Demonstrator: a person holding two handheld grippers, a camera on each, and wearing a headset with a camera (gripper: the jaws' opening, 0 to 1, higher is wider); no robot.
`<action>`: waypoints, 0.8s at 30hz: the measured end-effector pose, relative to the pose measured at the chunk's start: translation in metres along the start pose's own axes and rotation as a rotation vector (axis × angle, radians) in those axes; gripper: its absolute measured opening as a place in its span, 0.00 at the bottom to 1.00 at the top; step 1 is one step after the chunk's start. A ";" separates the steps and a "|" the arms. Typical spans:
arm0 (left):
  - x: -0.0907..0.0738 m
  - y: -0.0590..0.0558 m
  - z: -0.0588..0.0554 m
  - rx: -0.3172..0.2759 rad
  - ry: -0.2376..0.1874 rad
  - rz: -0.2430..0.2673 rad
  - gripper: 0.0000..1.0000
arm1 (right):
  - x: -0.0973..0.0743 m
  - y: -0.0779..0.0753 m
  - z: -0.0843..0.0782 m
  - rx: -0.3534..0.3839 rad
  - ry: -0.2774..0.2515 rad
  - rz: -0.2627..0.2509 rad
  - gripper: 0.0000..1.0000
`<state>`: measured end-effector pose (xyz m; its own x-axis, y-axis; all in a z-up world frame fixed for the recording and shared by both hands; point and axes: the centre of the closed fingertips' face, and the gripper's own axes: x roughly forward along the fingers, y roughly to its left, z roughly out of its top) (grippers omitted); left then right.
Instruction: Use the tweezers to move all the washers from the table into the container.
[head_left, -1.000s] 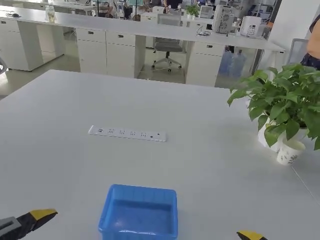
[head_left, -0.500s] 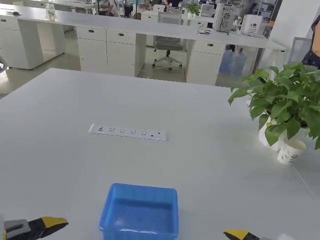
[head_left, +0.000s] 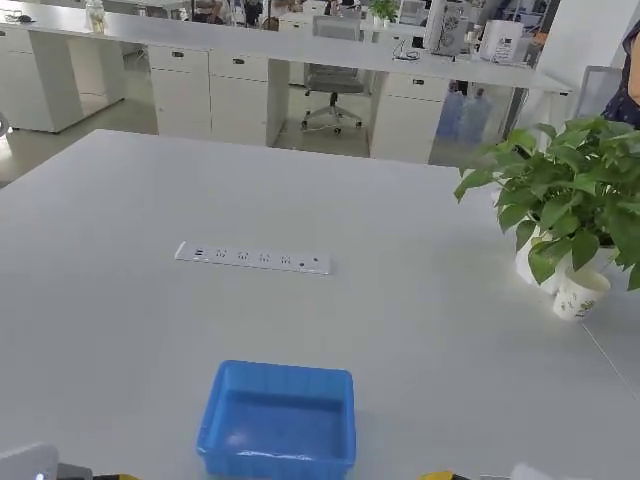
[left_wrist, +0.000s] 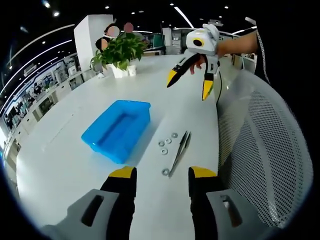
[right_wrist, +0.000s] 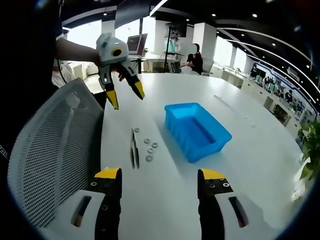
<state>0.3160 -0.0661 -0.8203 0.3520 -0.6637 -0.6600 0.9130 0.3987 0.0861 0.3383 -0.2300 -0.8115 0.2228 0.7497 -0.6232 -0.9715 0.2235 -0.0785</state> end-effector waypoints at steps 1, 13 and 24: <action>0.002 0.000 -0.001 0.010 0.004 -0.006 0.45 | 0.002 0.001 0.000 -0.006 0.001 0.007 0.61; 0.022 -0.008 -0.018 0.105 0.100 -0.099 0.30 | 0.025 0.022 -0.005 -0.072 0.050 0.119 0.49; 0.036 -0.010 -0.027 0.162 0.153 -0.147 0.21 | 0.043 0.032 -0.006 -0.113 0.081 0.180 0.37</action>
<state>0.3142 -0.0764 -0.8654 0.1890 -0.5991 -0.7780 0.9775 0.1903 0.0909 0.3160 -0.1939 -0.8458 0.0424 0.7174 -0.6953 -0.9989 0.0159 -0.0445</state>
